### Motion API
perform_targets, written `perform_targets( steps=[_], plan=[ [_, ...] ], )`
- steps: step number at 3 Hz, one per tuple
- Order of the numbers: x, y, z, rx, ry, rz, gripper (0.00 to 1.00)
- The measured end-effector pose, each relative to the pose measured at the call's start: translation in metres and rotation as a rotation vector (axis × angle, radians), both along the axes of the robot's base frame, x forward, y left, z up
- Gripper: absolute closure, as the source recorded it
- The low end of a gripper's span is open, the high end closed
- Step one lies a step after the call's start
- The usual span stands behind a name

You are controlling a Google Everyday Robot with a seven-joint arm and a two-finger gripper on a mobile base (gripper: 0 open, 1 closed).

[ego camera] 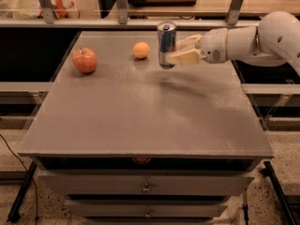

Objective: Move redbull can near orange

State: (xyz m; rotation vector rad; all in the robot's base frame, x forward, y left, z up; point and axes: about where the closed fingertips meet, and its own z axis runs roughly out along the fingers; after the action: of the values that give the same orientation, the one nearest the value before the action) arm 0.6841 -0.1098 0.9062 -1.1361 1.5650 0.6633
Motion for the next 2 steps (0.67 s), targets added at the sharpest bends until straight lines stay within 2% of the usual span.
perform_targets(
  steps=[2],
  plan=[
    [0.056, 0.013, -0.012, 0.007, 0.048, -0.002, 1.0]
  ],
)
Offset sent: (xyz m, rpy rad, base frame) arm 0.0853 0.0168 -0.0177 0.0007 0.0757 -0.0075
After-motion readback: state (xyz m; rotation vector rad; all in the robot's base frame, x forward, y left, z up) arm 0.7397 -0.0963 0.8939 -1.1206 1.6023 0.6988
